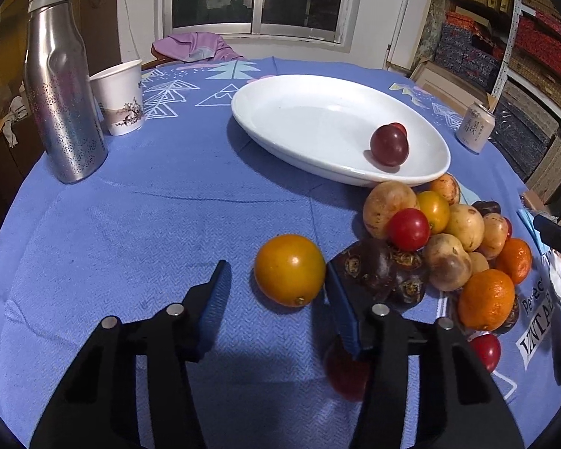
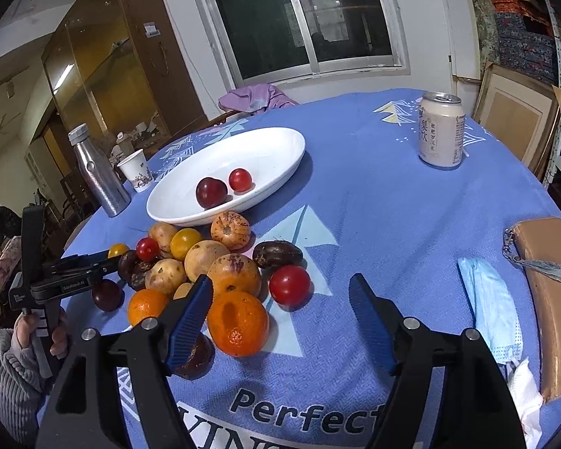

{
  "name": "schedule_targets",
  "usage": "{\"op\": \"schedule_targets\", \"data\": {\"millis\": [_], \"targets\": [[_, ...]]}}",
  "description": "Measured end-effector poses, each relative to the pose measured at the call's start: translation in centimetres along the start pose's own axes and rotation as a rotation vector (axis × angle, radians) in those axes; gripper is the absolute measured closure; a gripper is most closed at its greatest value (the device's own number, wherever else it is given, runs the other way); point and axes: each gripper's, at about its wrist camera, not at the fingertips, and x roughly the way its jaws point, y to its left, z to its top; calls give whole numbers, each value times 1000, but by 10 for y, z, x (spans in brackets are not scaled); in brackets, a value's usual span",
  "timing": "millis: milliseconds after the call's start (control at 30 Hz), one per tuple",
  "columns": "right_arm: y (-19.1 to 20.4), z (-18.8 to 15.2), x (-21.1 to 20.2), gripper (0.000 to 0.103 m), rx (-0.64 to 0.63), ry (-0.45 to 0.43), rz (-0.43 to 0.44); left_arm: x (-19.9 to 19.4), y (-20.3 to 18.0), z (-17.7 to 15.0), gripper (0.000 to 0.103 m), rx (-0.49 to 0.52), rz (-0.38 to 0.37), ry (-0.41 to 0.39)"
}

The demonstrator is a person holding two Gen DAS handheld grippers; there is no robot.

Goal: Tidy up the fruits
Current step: 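Grasp a yellow tomato with the left gripper while the right grasps an orange, then lower the yellow tomato into the plate with the left gripper while the right releases the orange there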

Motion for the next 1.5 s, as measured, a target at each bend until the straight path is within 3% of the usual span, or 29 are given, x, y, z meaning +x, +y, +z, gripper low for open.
{"op": "schedule_targets", "data": {"millis": [167,367,500,833,1000,1100,1233,1367,1500], "targets": [[9,-6,12,39,-39,69,33,-1,-2,-1,64,3,-18,-7],[20,-12,22,42,-79,113,39,-1,0,-1,64,-6,-25,-7],[26,-17,32,59,-92,161,77,-1,0,-2,64,-6,-26,-7],[22,-17,33,61,-46,165,120,-6,3,-1,65,-25,-15,-27],[13,-9,20,61,-3,93,130,-26,13,6,65,-84,-35,-78],[13,10,15,61,14,58,118,-38,15,25,65,-101,-38,-106],[24,63,20,61,39,13,107,-42,8,64,65,-109,-28,-151],[39,106,61,61,63,12,101,-18,-8,95,65,-109,-13,-156],[36,123,115,61,83,60,16,19,-12,108,65,-93,17,-95]]}}
